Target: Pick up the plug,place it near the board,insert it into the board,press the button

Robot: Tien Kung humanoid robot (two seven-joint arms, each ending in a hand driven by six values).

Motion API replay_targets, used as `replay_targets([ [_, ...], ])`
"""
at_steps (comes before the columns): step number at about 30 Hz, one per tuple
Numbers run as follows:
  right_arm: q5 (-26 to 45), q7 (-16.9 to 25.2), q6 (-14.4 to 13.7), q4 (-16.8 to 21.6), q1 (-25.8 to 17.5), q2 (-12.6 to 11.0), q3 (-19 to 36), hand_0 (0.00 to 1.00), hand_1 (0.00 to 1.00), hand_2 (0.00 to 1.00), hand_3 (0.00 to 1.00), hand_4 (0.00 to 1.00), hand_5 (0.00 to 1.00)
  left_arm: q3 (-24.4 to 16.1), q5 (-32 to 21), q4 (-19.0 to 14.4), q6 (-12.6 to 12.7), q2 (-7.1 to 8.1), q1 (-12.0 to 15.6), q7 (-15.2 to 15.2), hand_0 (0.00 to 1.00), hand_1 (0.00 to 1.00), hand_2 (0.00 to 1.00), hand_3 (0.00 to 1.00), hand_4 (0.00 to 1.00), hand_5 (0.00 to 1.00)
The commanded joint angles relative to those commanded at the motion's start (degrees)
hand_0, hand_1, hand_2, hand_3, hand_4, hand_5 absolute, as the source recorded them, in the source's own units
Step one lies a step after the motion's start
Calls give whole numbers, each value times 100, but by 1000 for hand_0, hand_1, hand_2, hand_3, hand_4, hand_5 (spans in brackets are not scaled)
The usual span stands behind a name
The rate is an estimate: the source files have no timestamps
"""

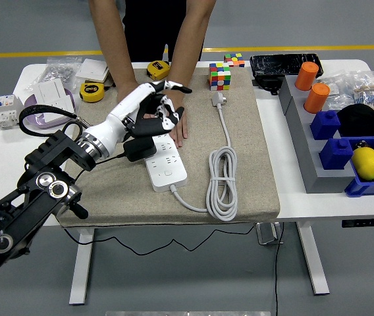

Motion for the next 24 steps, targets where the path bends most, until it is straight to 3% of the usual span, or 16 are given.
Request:
replay_targets([
  [3,7,-4,0,0,6,-1,-10,998,866,766,834,998,850,-35,-745,498,151,-126,-112,-398,458,668,605,637,900,117],
  [4,5,-8,1,0,6,1,-9,998,865,765,834,998,849,-34,-968,660,156,-179,-166,-492,809,842,799,762,998,48],
  [7,11,-11,2,0,5,7,-21,998,865,765,834,998,849,-50,-1635,1197,133,-323,-309,-613,809,842,799,762,998,48],
  [10,9,-17,6,0,3,10,-31,998,865,766,833,998,849,-14,-2196,1833,103,-433,-462,-511,832,847,805,770,998,6],
  [15,-13,-24,11,0,1,0,-40,998,865,766,833,998,849,282,-1193,2638,142,-455,-686,-53,832,847,805,770,998,6],
  [16,-19,-24,13,0,0,-1,-41,998,866,766,833,998,849,340,-932,2746,144,-456,-714,16,816,826,739,763,998,2],
  [24,-69,-29,26,0,-25,-21,-56,998,866,765,832,998,850,789,1005,3129,67,-451,-839,526,785,791,708,735,998,11],
])
